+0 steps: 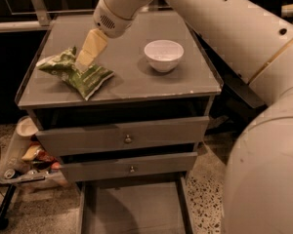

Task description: Place green jalapeno chip bag into bottom drawer

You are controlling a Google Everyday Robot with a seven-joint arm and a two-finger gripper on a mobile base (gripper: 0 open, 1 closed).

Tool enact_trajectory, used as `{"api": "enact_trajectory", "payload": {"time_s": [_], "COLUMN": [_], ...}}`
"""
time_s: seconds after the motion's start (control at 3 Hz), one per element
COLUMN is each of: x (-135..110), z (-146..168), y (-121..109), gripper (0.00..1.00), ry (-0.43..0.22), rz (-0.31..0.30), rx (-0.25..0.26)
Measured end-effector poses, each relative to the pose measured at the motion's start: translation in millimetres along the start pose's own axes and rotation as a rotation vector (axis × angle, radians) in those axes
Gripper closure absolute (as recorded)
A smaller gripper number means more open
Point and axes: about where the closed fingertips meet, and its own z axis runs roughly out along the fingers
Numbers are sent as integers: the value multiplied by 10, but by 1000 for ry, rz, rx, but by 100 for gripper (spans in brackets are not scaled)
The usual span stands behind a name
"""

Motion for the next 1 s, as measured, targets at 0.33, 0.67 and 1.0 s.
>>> {"api": "enact_trajectory", "payload": {"time_s": [0.33,0.67,1.0], "x": [-59,-61,-109], "z": [257,271,561], "y": [-44,-43,60], "gripper": [0,0,0], "ry": [9,10,18], "rz": [33,34,40], "rx": [-24,-26,-75]}}
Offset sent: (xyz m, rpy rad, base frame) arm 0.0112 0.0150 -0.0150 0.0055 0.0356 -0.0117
